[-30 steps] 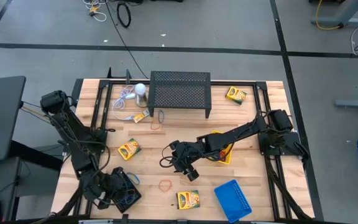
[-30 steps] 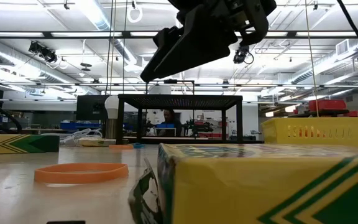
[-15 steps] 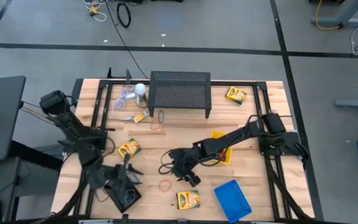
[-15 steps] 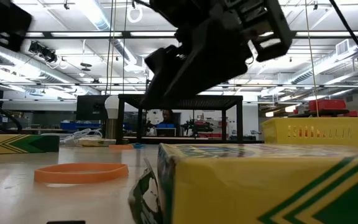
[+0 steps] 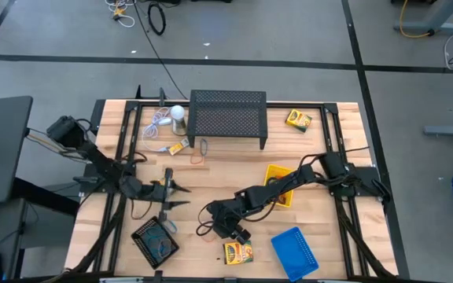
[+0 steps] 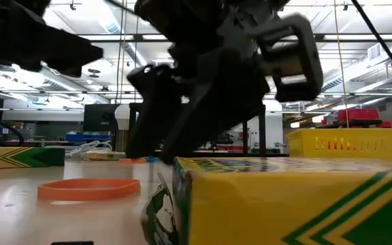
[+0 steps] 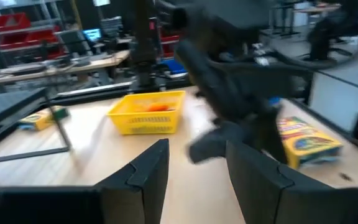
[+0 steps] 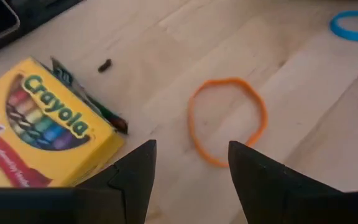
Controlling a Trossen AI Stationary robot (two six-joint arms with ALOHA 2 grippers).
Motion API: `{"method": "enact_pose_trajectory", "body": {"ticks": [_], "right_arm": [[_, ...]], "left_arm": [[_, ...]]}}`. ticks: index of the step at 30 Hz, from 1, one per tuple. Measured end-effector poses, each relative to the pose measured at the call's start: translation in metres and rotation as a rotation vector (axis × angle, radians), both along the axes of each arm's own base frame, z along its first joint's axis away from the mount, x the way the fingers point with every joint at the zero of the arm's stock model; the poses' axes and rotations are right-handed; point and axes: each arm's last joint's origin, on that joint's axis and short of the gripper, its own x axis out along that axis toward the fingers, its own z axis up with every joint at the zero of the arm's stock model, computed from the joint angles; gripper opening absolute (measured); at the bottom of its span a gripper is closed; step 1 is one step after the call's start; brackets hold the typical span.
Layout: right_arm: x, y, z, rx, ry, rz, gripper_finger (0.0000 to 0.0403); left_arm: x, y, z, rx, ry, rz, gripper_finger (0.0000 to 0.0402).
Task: Pick & Place Office Desk Supplies
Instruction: Put the orange rubber band into the black basket
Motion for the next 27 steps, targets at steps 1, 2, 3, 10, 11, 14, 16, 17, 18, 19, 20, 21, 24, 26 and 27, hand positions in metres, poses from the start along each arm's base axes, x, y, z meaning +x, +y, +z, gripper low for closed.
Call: {"method": "enact_pose_trajectory", "body": {"ticks": [1, 2, 3, 10, 11, 14, 16, 17, 18, 19, 20, 21, 24, 26, 27], "right_arm": [[0.000, 0.001, -0.003, -0.006, -0.001, 0.003, 0.0208], [0.001, 0.002, -0.006, -0.011, -0.003, 0.005, 0.0208], [0.002, 0.002, -0.007, -0.013, -0.015, 0.006, 0.0208], [0.005, 0.003, -0.009, -0.024, -0.056, 0.021, 0.0195], [0.005, 0.003, -0.009, -0.026, -0.059, 0.025, 0.0190], [0.005, 0.002, -0.010, -0.037, -0.063, 0.040, 0.0174], [0.005, 0.003, -0.009, -0.050, -0.074, 0.048, 0.0165], [0.005, 0.002, -0.009, -0.060, -0.079, 0.051, 0.0162], [0.005, 0.002, -0.009, -0.070, -0.084, 0.053, 0.0159], [0.005, 0.002, -0.009, -0.073, -0.088, 0.055, 0.0156], [0.006, 0.003, -0.009, -0.073, -0.095, 0.057, 0.0155], [0.006, 0.003, -0.009, -0.073, -0.103, 0.059, 0.0154], [0.007, 0.003, -0.008, -0.076, -0.114, 0.067, 0.0153], [0.007, 0.003, -0.008, -0.075, -0.116, 0.069, 0.0153], [0.007, 0.003, -0.008, -0.072, -0.115, 0.072, 0.0153]], "left_arm": [[0.001, 0.002, 0.000, 0.001, -0.001, 0.006, 0.0168], [0.002, 0.005, 0.000, 0.006, -0.006, 0.019, 0.0168], [0.003, 0.008, 0.000, 0.014, -0.008, 0.030, 0.0168], [0.010, 0.020, 0.003, 0.019, -0.031, 0.064, 0.0168], [0.011, 0.021, 0.003, 0.018, -0.033, 0.064, 0.0168], [0.012, 0.024, 0.004, 0.014, -0.038, 0.054, 0.0168], [0.013, 0.025, 0.005, 0.010, -0.046, 0.051, 0.0168], [0.013, 0.025, 0.005, 0.010, -0.049, 0.047, 0.0168], [0.013, 0.025, 0.005, 0.013, -0.050, 0.046, 0.0168], [0.013, 0.025, 0.005, 0.015, -0.054, 0.046, 0.0168], [0.013, 0.025, 0.006, 0.015, -0.060, 0.044, 0.0168], [0.013, 0.025, 0.006, 0.015, -0.063, 0.044, 0.0168], [0.013, 0.025, 0.006, 0.015, -0.063, 0.044, 0.0168], [0.013, 0.025, 0.006, 0.015, -0.064, 0.044, 0.0168], [0.013, 0.025, 0.007, 0.015, -0.065, 0.044, 0.0168]]}}
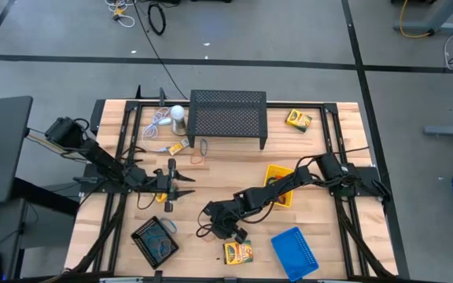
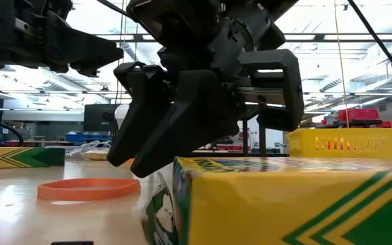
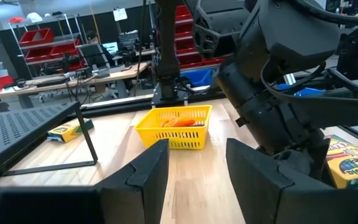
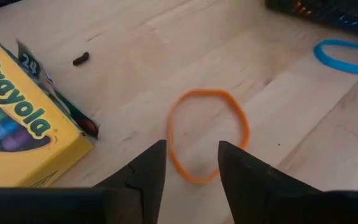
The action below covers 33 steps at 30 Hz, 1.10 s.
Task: Pick & Place Office Desk Supplies
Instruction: Put the orange rubber band into the black basket
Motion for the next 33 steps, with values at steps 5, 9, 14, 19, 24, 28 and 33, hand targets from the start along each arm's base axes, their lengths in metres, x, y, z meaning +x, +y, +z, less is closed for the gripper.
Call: {"method": "enact_pose_trajectory", "body": {"ticks": [5, 9, 14, 19, 24, 28, 33], "right_arm": [[0.001, 0.004, -0.011, 0.000, 0.048, 0.026, 0.0153], [0.011, 0.013, -0.018, -0.037, 0.074, 0.063, 0.0153], [0.018, 0.016, -0.014, -0.068, 0.090, 0.100, 0.0119], [0.019, 0.017, -0.013, -0.093, 0.080, 0.101, 0.0017], [0.019, 0.017, -0.013, -0.085, 0.089, 0.087, 0.0004], [0.018, 0.017, -0.007, -0.080, 0.077, 0.066, 0.0003], [0.019, 0.016, 0.011, -0.092, 0.009, 0.039, 0.0002]], "left_arm": [[0.000, 0.000, 0.000, -0.002, -0.001, 0.000, 0.0168], [0.000, 0.000, 0.001, -0.009, -0.005, 0.000, 0.0168], [0.000, 0.000, 0.000, -0.027, 0.000, -0.001, 0.0168], [0.000, 0.000, 0.000, -0.027, -0.001, -0.002, 0.0168], [0.000, 0.000, 0.000, -0.022, -0.002, -0.002, 0.0168], [0.000, 0.000, 0.000, -0.021, -0.002, -0.002, 0.0168], [0.000, -0.001, 0.000, -0.021, -0.002, -0.009, 0.0168]]}}
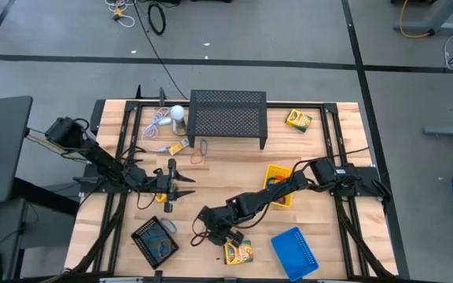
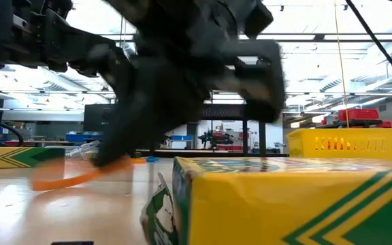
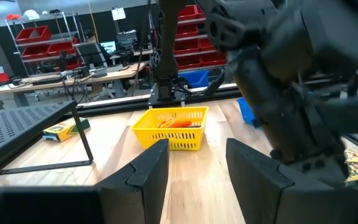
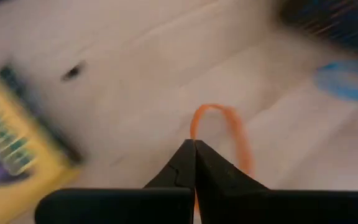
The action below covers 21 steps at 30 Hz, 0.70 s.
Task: Pick & Place Office Desk Supplies
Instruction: Put the orange rubber band into the black basket
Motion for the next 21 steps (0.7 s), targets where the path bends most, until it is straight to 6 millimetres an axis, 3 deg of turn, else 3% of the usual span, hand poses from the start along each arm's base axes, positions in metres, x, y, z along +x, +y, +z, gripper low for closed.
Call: {"method": "enact_pose_trajectory", "body": {"ticks": [14, 21], "right_arm": [[0.002, -0.002, 0.064, 0.122, -0.189, -0.150, 0.0001], [-0.014, -0.007, 0.098, -0.007, -0.238, -0.351, 0.0000]], "left_arm": [[0.000, -0.002, 0.000, 0.043, -0.001, -0.059, 0.0168], [0.000, -0.004, -0.001, 0.061, 0.002, -0.125, 0.0168]]}}
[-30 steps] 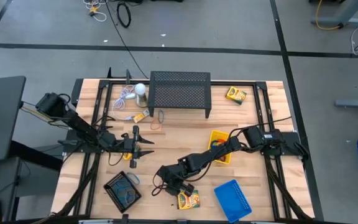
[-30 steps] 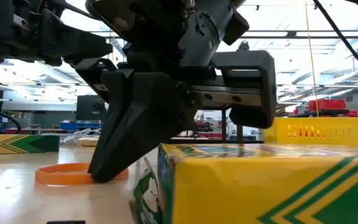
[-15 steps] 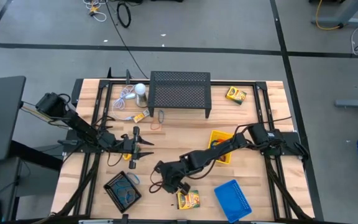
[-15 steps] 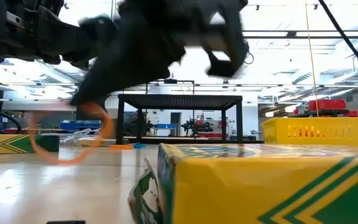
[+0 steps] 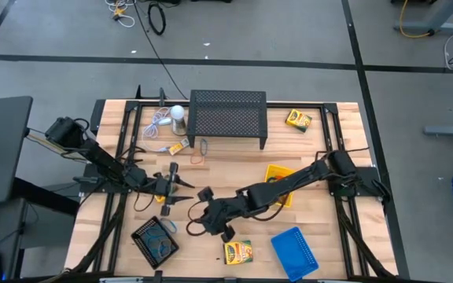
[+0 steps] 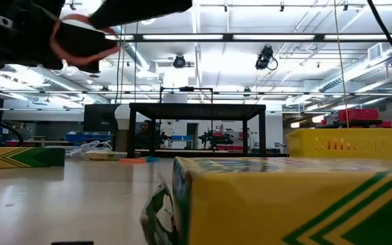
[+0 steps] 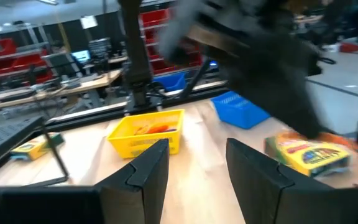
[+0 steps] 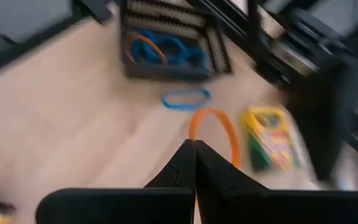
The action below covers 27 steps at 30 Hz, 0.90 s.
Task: Pick & Place Office Desk Supplies
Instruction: Put the orange rubber band into the black basket
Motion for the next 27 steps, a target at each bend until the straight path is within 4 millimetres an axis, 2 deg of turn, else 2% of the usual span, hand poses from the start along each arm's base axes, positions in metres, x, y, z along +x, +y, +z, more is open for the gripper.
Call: {"method": "enact_pose_trajectory", "body": {"ticks": [4, 10, 19, 27], "right_arm": [[-0.010, -0.006, 0.013, -0.055, 0.015, -0.093, 0.0000], [-0.014, -0.011, 0.020, -0.084, 0.023, -0.142, 0.0000], [-0.010, -0.021, 0.022, -0.086, 0.002, -0.163, 0.0000], [-0.005, -0.028, 0.024, -0.092, -0.030, -0.166, 0.0000]], "left_arm": [[0.000, -0.002, -0.002, -0.007, 0.017, -0.059, 0.0168], [-0.001, -0.003, -0.005, -0.025, 0.054, -0.100, 0.0168], [0.001, -0.004, -0.004, -0.053, 0.059, -0.106, 0.0168], [0.014, -0.011, 0.003, -0.039, 0.106, -0.114, 0.0168]]}}
